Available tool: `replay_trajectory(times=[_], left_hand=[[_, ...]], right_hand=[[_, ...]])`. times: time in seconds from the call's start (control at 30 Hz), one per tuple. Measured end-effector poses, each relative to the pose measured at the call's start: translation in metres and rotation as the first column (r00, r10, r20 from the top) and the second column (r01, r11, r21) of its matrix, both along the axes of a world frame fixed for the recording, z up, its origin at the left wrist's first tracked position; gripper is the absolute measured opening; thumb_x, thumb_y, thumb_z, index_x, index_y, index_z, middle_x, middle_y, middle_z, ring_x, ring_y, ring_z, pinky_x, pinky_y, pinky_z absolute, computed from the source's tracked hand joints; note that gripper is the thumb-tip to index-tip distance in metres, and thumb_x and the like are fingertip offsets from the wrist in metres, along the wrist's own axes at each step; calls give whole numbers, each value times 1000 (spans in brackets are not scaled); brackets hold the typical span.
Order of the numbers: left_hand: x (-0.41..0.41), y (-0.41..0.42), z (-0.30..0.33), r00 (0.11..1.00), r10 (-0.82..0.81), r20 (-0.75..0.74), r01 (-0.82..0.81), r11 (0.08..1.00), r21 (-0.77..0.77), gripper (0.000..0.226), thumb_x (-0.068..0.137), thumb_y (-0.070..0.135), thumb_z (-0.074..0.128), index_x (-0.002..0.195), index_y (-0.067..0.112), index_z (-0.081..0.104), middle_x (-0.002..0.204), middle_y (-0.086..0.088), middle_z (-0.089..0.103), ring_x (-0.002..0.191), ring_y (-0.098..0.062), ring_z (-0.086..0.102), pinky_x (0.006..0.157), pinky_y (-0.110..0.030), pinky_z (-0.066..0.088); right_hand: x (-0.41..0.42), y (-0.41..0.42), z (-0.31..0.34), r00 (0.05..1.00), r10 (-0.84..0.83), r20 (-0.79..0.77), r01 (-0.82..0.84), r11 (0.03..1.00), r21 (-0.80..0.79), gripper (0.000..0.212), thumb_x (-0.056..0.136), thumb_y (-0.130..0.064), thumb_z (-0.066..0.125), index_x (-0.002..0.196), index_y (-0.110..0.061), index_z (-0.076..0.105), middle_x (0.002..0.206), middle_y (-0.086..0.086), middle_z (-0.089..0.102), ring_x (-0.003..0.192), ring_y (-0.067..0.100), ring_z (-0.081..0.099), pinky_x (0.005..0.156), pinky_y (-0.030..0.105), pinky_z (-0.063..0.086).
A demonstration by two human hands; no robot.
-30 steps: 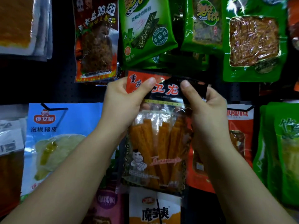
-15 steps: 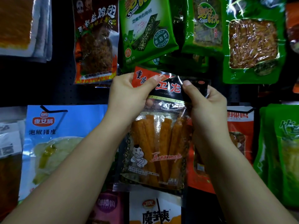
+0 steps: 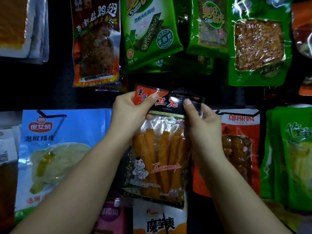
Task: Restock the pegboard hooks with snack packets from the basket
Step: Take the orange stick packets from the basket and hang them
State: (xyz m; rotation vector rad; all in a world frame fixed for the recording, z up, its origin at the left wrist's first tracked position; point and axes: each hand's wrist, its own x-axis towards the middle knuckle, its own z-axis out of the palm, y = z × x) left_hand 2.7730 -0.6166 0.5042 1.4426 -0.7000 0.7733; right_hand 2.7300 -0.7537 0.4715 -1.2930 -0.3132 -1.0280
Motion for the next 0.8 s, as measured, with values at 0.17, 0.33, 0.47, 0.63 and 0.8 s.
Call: replay_trajectory(times=[0.17, 0.33, 0.47, 0.63, 0.8], left_hand=[[13, 1, -29, 997, -44, -70, 42, 999, -28, 3, 86, 26, 66, 84, 25, 66, 63, 9, 70, 55, -2, 64, 46, -17, 48], [28, -1, -45, 988, 76, -135, -77, 997, -2, 23, 87, 38, 63, 87, 15, 65, 81, -11, 72, 83, -32, 68, 77, -48, 54], [48, -6, -41, 975, 124, -182, -121, 992, 27, 33, 88, 38, 62, 103, 8, 64, 88, -16, 71, 87, -34, 67, 84, -50, 54], [73, -9, -42, 954, 153, -257, -156, 988, 7, 30, 87, 38, 64, 99, 10, 66, 93, -7, 71, 91, -21, 65, 85, -36, 51], [72, -12, -61, 958, 224, -180, -236, 971, -46, 21, 84, 41, 65, 94, 25, 57, 88, 12, 56, 81, -4, 54, 65, -18, 40]], right_hand=[[4, -9, -32, 995, -5, -103, 5, 1000, -3, 46, 91, -39, 56, 90, 7, 59, 84, 37, 57, 72, 42, 57, 78, 55, 51], [24, -11, -37, 986, 6, -166, -3, 1000, 18, 44, 91, -38, 58, 82, 5, 60, 76, 17, 57, 72, 27, 55, 78, 48, 52], [48, -14, -33, 977, -46, -209, 48, 999, 5, 55, 92, -39, 57, 90, 16, 54, 84, 34, 59, 75, 34, 59, 86, 53, 51], [77, -19, -34, 932, -231, -280, 205, 971, -121, 50, 88, -49, 57, 53, -15, 46, 54, 2, 44, 56, 19, 43, 59, 32, 36], [85, -23, -51, 940, -228, -254, 209, 973, -97, 33, 82, -51, 65, 86, -19, 60, 84, 1, 64, 78, 17, 61, 68, 32, 50]])
